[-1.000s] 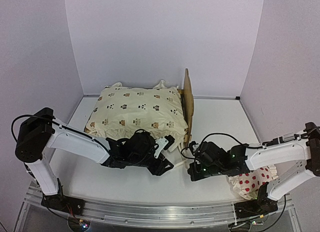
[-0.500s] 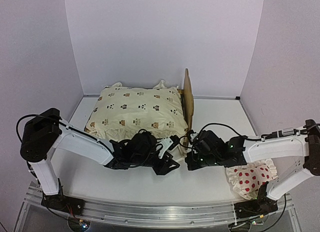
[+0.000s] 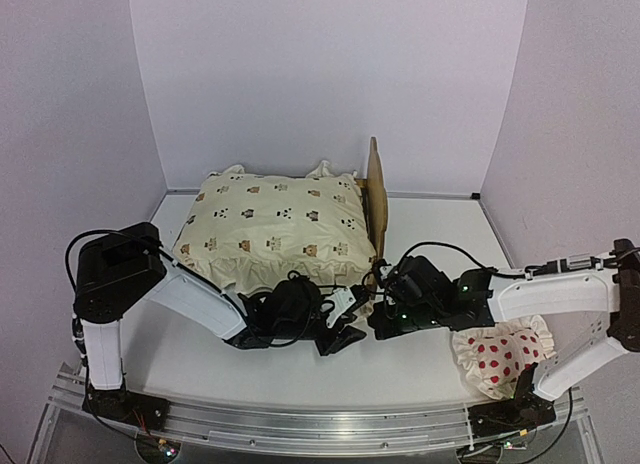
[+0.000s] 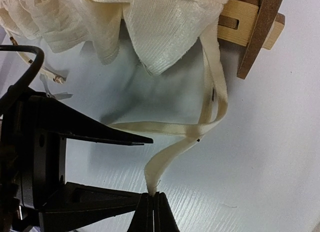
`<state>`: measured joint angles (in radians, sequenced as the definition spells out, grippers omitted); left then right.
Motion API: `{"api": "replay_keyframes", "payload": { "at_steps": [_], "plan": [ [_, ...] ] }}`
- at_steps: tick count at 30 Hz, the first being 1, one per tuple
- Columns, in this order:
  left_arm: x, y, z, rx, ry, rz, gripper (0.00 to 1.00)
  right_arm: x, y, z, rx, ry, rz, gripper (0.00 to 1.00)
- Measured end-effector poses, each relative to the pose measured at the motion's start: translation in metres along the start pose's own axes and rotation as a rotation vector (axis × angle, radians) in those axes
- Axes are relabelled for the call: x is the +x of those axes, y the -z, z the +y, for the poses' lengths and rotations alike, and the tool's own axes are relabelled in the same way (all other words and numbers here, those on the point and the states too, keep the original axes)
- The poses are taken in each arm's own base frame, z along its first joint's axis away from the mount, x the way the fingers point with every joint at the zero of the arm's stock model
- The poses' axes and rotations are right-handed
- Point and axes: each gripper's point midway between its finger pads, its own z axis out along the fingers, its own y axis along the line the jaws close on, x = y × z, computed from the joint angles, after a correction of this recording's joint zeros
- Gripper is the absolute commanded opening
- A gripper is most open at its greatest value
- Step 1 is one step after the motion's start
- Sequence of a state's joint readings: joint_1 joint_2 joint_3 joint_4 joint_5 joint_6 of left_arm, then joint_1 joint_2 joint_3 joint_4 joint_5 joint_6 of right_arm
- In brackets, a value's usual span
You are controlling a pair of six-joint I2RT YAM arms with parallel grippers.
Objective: Set up the pet bed
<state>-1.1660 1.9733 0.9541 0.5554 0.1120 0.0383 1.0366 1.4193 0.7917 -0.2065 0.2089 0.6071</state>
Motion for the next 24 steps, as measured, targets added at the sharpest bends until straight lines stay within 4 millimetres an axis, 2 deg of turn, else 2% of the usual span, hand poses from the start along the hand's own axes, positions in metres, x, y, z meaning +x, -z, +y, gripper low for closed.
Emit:
{"api": "replay_keyframes", "payload": {
  "at_steps": [3, 9, 14, 18, 21, 22, 24],
  "plan": [
    [-0.003, -0.005, 0.003, -0.005, -0.016, -0.026, 0.41, 0.0, 0.003, 0.0, -0.004, -0.005, 0.004, 0.0],
    [-0.013, -0.015, 0.011, -0.018, -0.031, -0.077, 0.29, -0.002, 0.01, 0.002, -0.021, -0.022, 0.004, 0.0],
    [-0.017, -0.019, 0.013, -0.028, -0.049, -0.104, 0.07, -0.001, 0.012, 0.002, -0.023, -0.027, 0.01, 0.0],
    [-0.019, -0.019, 0.015, -0.035, -0.05, -0.116, 0.0, -0.003, 0.014, 0.004, -0.028, -0.03, 0.01, 0.0],
    [-0.024, -0.018, 0.017, -0.041, -0.052, -0.134, 0.0, -0.005, 0.015, 0.006, -0.034, -0.034, 0.006, 0.0],
    [-0.025, -0.018, 0.017, -0.042, -0.052, -0.141, 0.0, -0.005, 0.016, 0.006, -0.036, -0.036, 0.005, 0.01],
    [-0.028, -0.017, 0.017, -0.043, -0.053, -0.153, 0.0, -0.006, 0.017, 0.007, -0.039, -0.039, 0.001, 0.18]
  ]
}}
